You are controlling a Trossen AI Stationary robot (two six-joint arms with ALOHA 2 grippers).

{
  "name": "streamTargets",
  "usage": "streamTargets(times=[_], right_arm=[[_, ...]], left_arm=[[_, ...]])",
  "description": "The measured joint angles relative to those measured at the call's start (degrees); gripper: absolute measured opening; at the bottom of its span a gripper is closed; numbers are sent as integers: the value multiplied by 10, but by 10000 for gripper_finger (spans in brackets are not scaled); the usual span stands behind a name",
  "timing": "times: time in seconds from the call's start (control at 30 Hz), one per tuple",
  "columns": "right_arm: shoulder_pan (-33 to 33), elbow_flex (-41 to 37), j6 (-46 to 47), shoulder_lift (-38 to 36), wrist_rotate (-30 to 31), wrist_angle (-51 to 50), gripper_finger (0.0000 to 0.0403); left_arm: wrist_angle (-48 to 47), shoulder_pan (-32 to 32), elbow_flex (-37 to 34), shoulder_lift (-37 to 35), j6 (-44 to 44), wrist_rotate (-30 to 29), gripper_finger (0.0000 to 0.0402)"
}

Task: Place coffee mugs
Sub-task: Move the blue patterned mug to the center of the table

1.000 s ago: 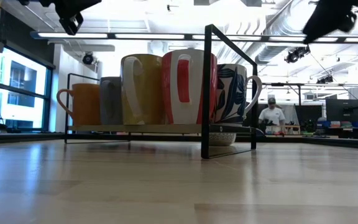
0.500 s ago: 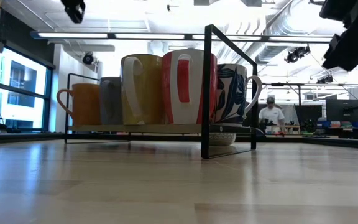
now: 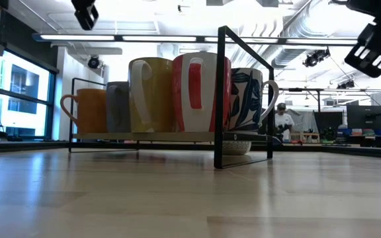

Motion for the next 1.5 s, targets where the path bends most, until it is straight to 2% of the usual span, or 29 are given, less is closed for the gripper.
streamTargets(times=[0.13,0.27,0.33,0.53,0.87,1.03,1.17,1.5], right_arm=[[0,0,-1,-3,-29,1,145],[0,0,-3,-18,-44,-7,145],[0,0,-3,-28,-44,-15,145],[0,0,-3,-64,-44,-21,145],[0,0,2,-115,-45,-72,145],[0,0,1,-132,-45,-80,145],[0,0,1,-139,-48,-93,145],[0,0,43,-139,-113,-117,145]], left_arm=[[64,-10,0,50,8,2,179],[194,-28,1,96,23,22,179],[219,-42,19,126,24,21,179],[111,-69,158,239,72,2,179],[-87,-82,460,412,192,5,179],[-190,-81,585,497,206,5,179],[-208,-81,653,561,205,4,179],[-239,-102,798,693,185,-31,179]])
